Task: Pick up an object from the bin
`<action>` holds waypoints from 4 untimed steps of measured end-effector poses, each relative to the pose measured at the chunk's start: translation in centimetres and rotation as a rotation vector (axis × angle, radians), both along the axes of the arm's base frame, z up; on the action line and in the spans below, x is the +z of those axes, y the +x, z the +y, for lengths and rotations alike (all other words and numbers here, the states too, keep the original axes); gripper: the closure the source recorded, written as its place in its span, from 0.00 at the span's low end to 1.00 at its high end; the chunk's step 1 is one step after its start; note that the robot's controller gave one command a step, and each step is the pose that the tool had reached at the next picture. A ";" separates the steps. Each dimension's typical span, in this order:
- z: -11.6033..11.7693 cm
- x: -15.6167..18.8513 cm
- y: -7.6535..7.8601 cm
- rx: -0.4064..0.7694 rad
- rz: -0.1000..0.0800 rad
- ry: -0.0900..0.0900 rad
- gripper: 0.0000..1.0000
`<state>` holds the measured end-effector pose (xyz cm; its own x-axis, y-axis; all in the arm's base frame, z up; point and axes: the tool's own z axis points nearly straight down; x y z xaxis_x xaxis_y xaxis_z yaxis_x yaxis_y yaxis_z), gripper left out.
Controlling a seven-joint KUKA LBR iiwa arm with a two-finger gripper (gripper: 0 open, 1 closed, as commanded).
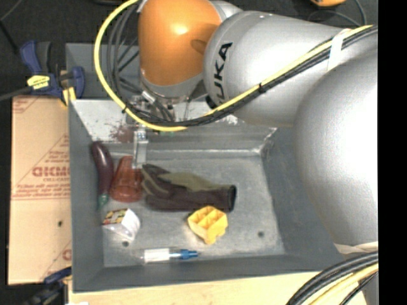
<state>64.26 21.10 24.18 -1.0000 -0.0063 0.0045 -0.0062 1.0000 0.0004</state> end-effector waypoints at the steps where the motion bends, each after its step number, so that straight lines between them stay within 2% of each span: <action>1: -0.1 0.5 0.1 -0.003 -0.006 0.001 0.00; 2: -0.3 -3.2 -0.3 0.044 -0.015 0.002 0.00; 3: -0.6 -9.1 -3.0 -0.026 -0.009 0.003 0.00; 4: -3.3 -12.0 -3.0 0.072 -0.016 0.002 0.00</action>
Offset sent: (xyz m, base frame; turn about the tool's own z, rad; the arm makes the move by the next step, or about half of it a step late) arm -0.0199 -0.0048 -0.1238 -0.1476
